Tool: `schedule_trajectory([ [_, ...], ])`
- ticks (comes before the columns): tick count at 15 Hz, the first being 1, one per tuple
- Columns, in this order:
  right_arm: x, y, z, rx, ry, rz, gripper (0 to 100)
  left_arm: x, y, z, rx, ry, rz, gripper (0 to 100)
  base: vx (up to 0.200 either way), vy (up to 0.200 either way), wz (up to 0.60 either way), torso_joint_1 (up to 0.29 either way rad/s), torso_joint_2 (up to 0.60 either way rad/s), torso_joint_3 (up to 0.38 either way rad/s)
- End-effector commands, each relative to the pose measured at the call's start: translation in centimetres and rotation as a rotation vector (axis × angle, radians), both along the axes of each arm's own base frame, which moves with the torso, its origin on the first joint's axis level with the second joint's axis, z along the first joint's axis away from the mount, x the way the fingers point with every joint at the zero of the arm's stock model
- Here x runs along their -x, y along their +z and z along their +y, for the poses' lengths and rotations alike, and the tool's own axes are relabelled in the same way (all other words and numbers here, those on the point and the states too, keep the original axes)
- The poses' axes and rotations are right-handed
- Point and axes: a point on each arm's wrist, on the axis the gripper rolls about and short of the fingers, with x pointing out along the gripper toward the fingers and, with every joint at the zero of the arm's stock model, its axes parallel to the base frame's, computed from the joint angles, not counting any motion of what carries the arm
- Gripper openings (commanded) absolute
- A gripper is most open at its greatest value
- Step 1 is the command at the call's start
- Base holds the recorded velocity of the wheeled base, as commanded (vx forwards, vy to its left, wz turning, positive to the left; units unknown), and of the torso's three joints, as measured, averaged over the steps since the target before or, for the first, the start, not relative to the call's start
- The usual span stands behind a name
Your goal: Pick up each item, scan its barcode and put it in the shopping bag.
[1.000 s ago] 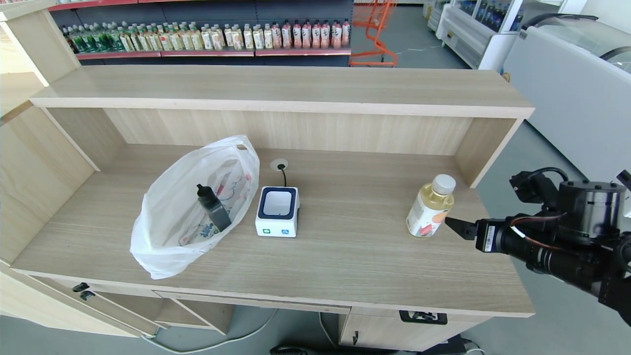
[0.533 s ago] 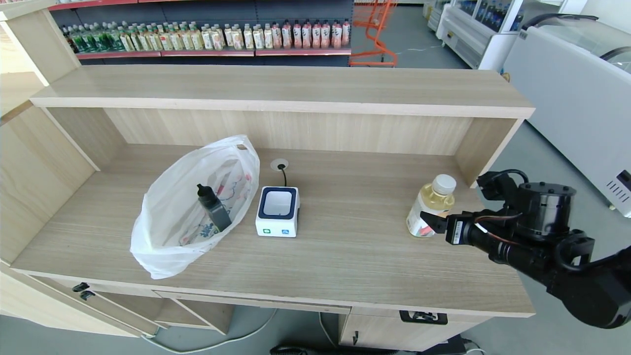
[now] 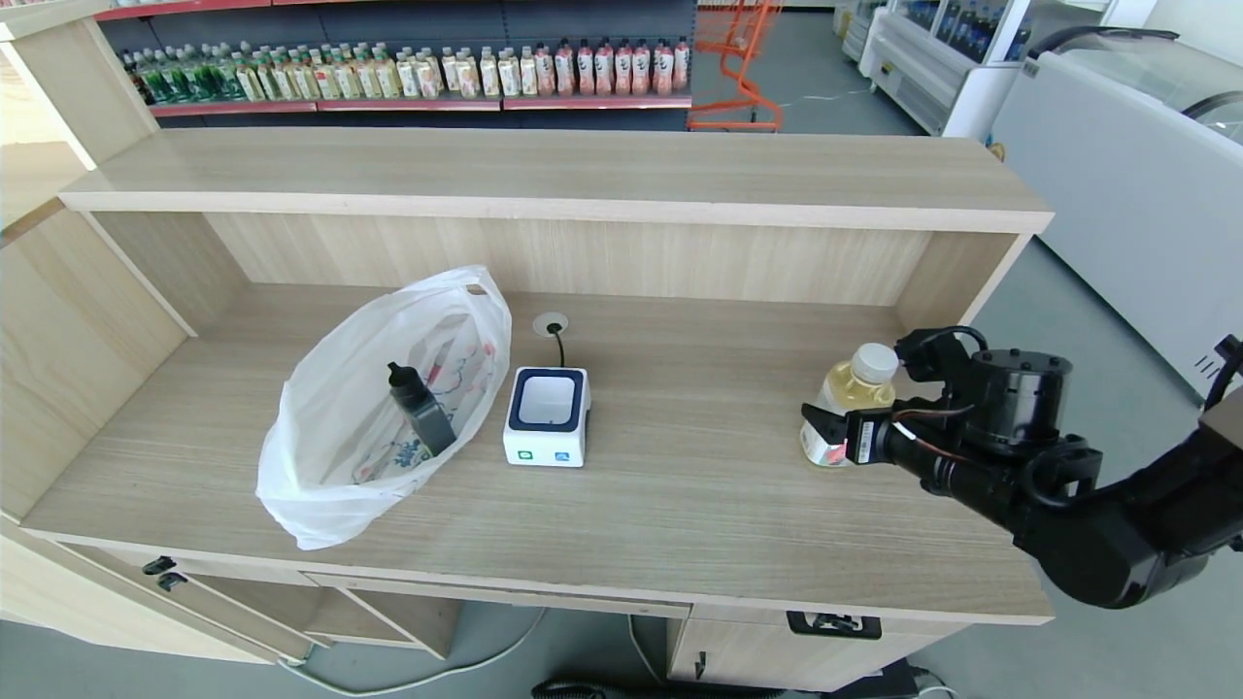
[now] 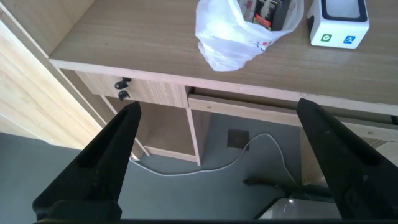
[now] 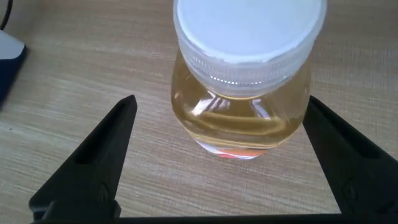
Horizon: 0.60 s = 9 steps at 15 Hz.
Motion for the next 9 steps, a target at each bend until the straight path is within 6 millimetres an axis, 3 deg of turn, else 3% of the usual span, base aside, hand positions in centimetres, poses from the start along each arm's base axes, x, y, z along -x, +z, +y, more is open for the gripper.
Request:
schedule_trajectory([
  [1,-1.1,-1.0,0.4,0.003,0.004,0.001,100,0.0,0.0,0.0,0.000,0.001,-0.001,100,0.000,0.000,0.00,0.000,0.00,0.000],
  [8,-3.4,-2.2,1.0,0.027,0.053,-0.009,100,0.0,0.0,0.0,0.000,0.001,-0.001,100,0.000,0.000,0.00,0.000,0.00,0.000],
  [9,-3.9,-2.2,1.1,0.026,0.057,-0.019,0,0.0,0.0,0.0,0.000,0.001,-0.001,100,0.000,0.000,0.00,0.000,0.00,0.000],
])
